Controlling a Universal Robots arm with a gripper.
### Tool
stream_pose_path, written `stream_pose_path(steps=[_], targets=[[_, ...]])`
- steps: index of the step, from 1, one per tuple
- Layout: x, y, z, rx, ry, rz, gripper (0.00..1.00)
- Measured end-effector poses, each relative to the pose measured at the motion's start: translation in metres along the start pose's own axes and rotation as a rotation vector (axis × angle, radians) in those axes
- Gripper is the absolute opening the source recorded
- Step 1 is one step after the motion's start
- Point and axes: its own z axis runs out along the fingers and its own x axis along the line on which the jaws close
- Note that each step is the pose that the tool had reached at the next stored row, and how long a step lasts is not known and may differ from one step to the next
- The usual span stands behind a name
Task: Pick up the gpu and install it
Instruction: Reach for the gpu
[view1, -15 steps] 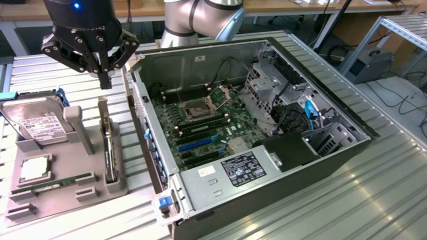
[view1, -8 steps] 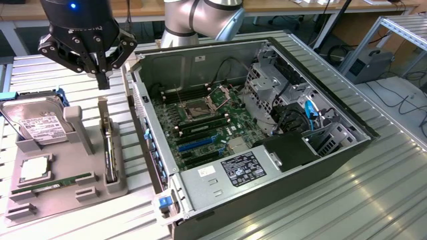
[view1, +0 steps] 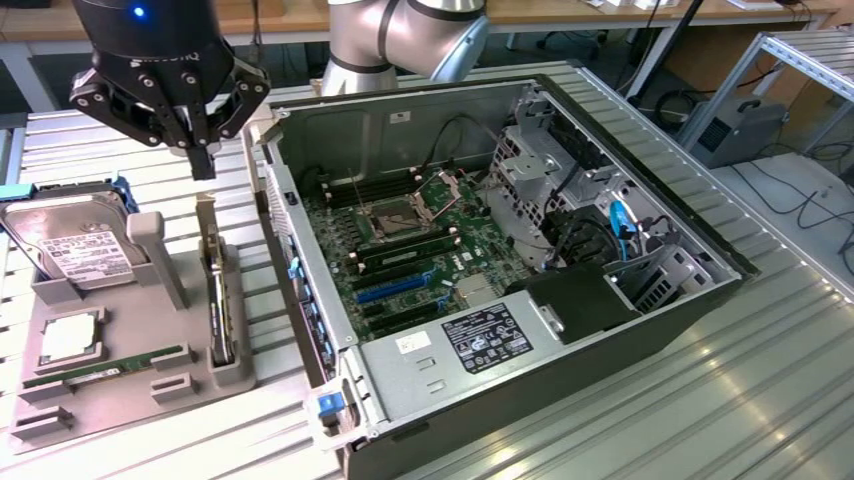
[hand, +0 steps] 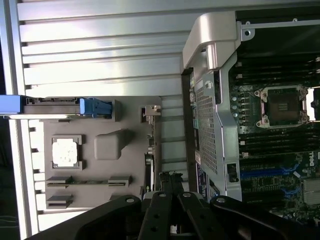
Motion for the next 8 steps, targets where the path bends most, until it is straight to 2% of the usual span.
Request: stream_pose_path(steps=[8], targets=[[0.0041,-0.0003,-0.0001,0.0,0.0,0.0,0.11]])
